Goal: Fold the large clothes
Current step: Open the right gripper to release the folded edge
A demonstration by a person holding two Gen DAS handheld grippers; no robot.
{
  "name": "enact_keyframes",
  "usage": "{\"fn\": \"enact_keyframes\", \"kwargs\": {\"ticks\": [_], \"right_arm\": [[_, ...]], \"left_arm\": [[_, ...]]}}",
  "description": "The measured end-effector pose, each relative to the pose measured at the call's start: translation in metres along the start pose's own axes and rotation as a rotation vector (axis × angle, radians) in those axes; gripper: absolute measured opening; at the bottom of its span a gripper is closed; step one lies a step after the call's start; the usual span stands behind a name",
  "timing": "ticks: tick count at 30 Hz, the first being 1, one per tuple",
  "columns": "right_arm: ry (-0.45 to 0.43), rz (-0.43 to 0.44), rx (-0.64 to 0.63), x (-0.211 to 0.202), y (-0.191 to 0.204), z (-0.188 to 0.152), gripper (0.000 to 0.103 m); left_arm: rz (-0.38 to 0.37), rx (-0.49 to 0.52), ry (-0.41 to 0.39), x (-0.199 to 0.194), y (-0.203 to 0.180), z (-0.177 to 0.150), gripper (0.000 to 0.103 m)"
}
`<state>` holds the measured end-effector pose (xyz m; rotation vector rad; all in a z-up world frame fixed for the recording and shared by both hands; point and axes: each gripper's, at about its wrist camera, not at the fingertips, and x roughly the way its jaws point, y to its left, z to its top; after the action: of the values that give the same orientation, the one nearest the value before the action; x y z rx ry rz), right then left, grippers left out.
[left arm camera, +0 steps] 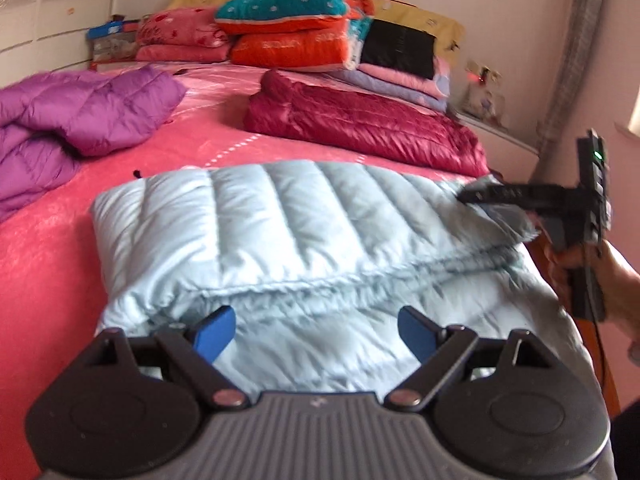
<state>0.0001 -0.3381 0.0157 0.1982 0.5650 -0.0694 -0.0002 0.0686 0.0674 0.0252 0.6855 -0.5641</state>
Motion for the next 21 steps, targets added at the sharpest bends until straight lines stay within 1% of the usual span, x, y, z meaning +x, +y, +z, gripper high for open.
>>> {"fn": "enact_keyframes", "kwargs": {"ticks": [1, 2, 4, 7, 9, 11, 15, 18, 21], "right_arm": [[-0.011, -0.014, 0.015, -0.002, -0.003, -0.001, 0.092], [-0.026, -0.025, 0.035, -0.006, -0.006, -0.003, 0.097], [-0.055, -0.032, 0.088, -0.017, -0.015, -0.005, 0.097], [-0.132, -0.045, 0.18, -0.039, -0.027, -0.012, 0.098], [-0.182, -0.015, 0.24, -0.052, -0.033, -0.02, 0.099], [-0.201, 0.014, 0.263, -0.057, -0.034, -0.026, 0.099], [-0.21, 0.06, 0.188, -0.056, -0.018, -0.026, 0.098], [-0.211, 0.109, 0.14, -0.048, -0.005, -0.021, 0.098], [-0.185, 0.138, 0.068, -0.031, 0.011, -0.017, 0.099]], "left_arm": [[-0.005, 0.01, -0.003, -0.005, -0.004, 0.0, 0.088], [-0.013, 0.016, -0.008, -0.01, -0.007, 0.001, 0.088], [-0.033, 0.022, -0.031, -0.019, -0.015, 0.004, 0.088], [-0.05, 0.039, -0.072, -0.021, -0.027, 0.016, 0.088], [-0.048, 0.051, -0.1, -0.014, -0.033, 0.027, 0.089], [-0.022, 0.054, -0.114, 0.0, -0.035, 0.039, 0.089], [0.053, 0.039, -0.129, 0.034, -0.027, 0.058, 0.089], [0.122, 0.04, -0.096, 0.058, -0.012, 0.062, 0.089], [0.222, 0.059, -0.061, 0.072, 0.008, 0.055, 0.089]]}}
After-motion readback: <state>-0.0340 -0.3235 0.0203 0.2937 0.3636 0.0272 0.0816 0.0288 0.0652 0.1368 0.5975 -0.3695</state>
